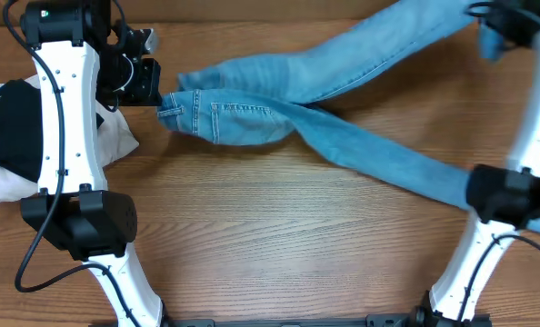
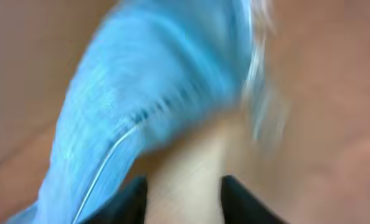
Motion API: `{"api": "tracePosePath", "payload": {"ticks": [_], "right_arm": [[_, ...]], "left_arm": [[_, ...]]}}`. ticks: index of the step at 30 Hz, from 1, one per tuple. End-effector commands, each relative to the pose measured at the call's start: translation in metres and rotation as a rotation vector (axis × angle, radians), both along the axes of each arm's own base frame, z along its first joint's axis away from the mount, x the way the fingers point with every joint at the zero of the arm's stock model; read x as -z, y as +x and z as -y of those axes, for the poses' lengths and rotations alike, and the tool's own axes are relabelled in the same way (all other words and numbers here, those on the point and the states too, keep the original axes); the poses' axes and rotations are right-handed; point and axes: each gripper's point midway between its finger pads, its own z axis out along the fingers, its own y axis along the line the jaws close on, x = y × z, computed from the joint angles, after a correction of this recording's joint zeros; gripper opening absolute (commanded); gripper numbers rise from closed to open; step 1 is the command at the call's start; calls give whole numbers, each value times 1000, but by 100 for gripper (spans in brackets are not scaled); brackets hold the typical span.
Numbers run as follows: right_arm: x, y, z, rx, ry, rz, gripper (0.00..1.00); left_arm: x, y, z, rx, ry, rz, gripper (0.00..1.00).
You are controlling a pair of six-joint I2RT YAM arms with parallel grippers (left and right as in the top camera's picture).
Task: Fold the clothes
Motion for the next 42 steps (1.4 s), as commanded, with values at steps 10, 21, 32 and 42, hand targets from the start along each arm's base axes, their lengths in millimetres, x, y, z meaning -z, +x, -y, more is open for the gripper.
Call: {"api": "tracePosePath", "payload": {"ticks": [10, 21, 32, 42], "right_arm": [[118, -45, -1, 7, 76, -426, 47], [132, -56, -20, -72, 170, -480, 46], [75, -79, -3, -22, 150, -381, 46], [11, -105, -3, -9, 119, -246, 47]], "left_arm": [[-2, -1, 8, 21, -28, 4, 4], [0, 10, -5, 13, 57, 45, 4], [17, -11, 23, 107, 60, -54, 6], [79, -80, 25, 52, 138, -384, 4]]}}
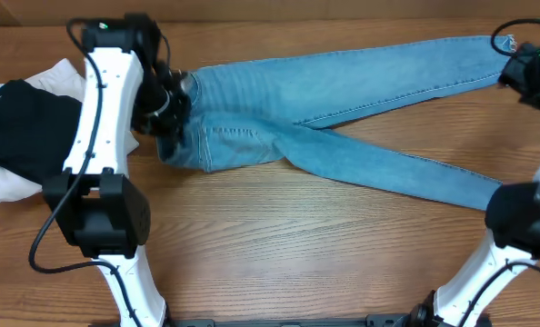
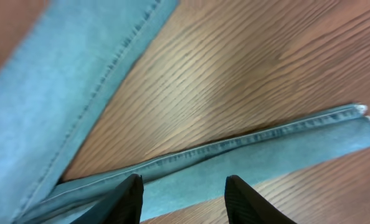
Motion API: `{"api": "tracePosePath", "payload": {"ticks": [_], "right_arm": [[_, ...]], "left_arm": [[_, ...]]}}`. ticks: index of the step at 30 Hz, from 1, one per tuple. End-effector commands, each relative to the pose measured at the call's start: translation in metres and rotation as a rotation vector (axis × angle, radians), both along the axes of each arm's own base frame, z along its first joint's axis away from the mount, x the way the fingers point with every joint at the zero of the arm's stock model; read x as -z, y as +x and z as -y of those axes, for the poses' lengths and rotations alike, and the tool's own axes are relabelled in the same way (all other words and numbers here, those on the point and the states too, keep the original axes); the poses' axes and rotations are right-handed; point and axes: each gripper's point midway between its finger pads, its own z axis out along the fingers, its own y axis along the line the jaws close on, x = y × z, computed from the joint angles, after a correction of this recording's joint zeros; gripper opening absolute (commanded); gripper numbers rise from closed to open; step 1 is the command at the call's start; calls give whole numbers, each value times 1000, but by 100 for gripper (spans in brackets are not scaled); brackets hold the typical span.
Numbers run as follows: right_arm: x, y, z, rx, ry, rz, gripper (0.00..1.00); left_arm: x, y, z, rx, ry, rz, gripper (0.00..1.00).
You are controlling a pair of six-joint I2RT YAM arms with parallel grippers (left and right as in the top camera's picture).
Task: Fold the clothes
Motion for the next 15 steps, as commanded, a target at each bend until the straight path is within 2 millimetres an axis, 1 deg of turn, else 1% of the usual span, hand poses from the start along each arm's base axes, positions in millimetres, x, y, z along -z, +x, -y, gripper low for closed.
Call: {"api": "tracePosePath", "payload": {"ticks": [1, 3, 8, 11, 13, 14, 15], "right_arm": [[-28, -7, -8, -16, -13, 72, 47], [-38, -11, -9, -16, -20, 95, 47], [-55, -18, -13, -19, -29, 136, 47], [-58, -19, -14, -19, -33, 144, 47], [-58, -19, -14, -19, -33, 144, 47], [-58, -19, -14, -19, -33, 144, 47], [-58, -19, -14, -20, -33, 144, 47]], "left_arm": [[1, -32, -10, -41, 83, -65, 4], [4, -52, -15, -67, 117, -109, 4], [7, -97, -14, -129, 129, -183, 4], [15, -127, -17, -166, 157, -241, 4], [22, -146, -27, -204, 234, -273, 5], [26, -153, -34, -231, 283, -285, 11], [30, -158, -36, -266, 308, -286, 32]]}}
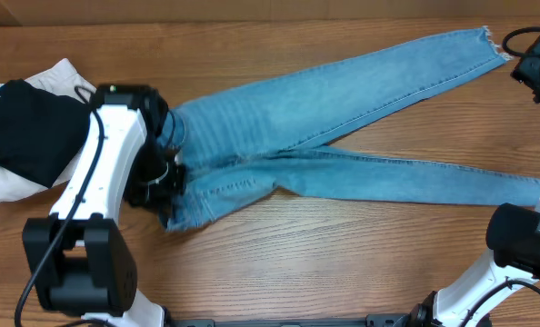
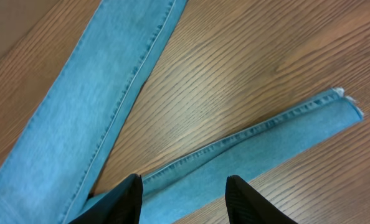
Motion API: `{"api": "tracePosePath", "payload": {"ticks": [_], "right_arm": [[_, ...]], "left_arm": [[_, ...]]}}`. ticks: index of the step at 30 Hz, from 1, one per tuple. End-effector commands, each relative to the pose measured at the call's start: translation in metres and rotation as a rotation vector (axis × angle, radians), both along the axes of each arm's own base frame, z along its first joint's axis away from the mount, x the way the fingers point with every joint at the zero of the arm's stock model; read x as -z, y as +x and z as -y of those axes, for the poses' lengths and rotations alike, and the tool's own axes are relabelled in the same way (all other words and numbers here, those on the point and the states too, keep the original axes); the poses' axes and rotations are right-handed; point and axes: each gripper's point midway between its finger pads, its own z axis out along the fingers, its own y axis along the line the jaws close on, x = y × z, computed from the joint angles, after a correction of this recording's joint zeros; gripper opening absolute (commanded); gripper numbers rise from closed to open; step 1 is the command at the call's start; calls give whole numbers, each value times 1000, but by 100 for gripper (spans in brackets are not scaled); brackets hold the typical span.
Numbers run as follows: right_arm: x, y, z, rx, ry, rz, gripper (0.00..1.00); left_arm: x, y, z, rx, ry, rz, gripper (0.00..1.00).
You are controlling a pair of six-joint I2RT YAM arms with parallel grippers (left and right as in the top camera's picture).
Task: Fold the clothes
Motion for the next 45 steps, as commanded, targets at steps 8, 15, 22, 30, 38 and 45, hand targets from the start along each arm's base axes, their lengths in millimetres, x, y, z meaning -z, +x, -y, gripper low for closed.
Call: {"api": "tracePosePath", "payload": {"ticks": [8, 15, 22, 30, 38, 45], "right_arm": [[-14, -5, -5, -13, -11, 36, 47], [-14, -5, -5, -13, -11, 36, 47], [-14, -4, -5, -13, -10, 36, 47], [-14, -3, -8, -20, 5, 42, 47], [-14, -3, -8, -20, 5, 42, 47], [-14, -3, -8, -34, -1, 41, 47]], "left_arm": [[19, -17, -5, -50, 112, 11, 55], [-5, -9, -3, -5, 179, 187, 51], [-61, 63, 13, -144, 72, 724, 51], [-45, 126, 50, -137, -100, 820, 17], [39, 78, 118, -36, -286, 361, 8], [50, -41, 133, 260, -229, -146, 4]]}}
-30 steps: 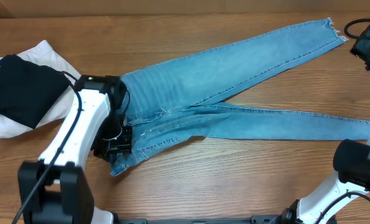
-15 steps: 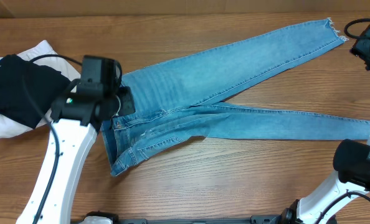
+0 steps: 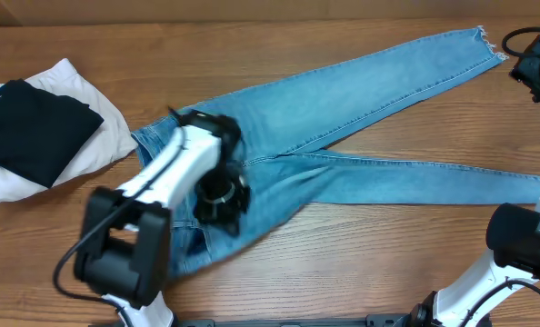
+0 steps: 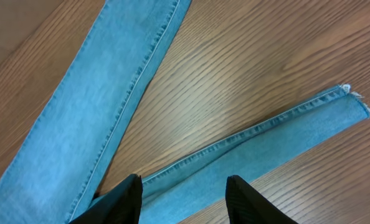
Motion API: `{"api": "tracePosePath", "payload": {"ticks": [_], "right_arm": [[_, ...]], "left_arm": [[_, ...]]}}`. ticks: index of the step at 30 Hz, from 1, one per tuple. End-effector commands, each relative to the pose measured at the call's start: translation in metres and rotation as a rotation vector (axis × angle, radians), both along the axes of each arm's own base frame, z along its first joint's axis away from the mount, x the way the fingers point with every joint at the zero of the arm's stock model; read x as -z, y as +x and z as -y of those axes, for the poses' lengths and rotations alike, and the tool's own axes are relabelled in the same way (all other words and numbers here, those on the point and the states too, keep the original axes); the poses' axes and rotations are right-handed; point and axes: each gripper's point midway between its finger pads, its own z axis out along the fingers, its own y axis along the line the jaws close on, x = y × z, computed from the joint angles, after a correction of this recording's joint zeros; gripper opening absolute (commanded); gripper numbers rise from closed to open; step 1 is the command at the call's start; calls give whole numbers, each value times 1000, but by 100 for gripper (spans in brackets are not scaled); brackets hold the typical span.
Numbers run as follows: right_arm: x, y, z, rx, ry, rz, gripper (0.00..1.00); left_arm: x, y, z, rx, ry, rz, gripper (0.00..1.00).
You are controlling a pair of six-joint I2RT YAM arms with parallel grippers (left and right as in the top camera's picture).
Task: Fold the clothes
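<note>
Light blue jeans [image 3: 343, 100] lie spread on the wooden table [image 3: 361, 263]. The waist is at the left and the two legs fan out to the right, one to the back right corner and one to the right edge. My left gripper [image 3: 221, 196] is down on the seat of the jeans; its jaws are blurred and hidden from above. My right gripper [image 3: 534, 71] hangs high at the back right. In the right wrist view the right gripper [image 4: 184, 186] stands open above both legs [image 4: 260, 149] with nothing between its fingers [image 4: 119, 200].
A folded black garment [image 3: 34, 127] lies on a white one [image 3: 97, 136] at the table's left edge. Bare wood [image 3: 388, 272] runs along the front of the table, where the arm bases stand.
My left gripper has moved from the left edge of the waistband to the right, onto the seat of the jeans. The waist now lies further forward. The right gripper stays open in place.
First the jeans hung bunched between my two arms, the right wrist view a blur of denim. Then they lay stretched out, with the right gripper open above a leg and the left at the waist. The legs settled flatter, and now the left gripper is on the seat.
</note>
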Motion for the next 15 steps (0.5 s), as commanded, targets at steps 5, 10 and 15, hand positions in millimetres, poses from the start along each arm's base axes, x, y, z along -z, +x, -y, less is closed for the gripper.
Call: {"api": "tracePosePath", "payload": {"ticks": [5, 10, 15], "right_arm": [[-14, -5, -4, -24, -19, 34, 47], [-14, -5, -4, -23, -19, 34, 47], [-14, -5, -4, -24, -19, 34, 47]], "left_arm": [[2, -29, -2, 179, 123, -56, 4], [-1, -10, -24, 120, 255, 37, 4], [-25, 45, -28, 7, 216, 318, 4]]}}
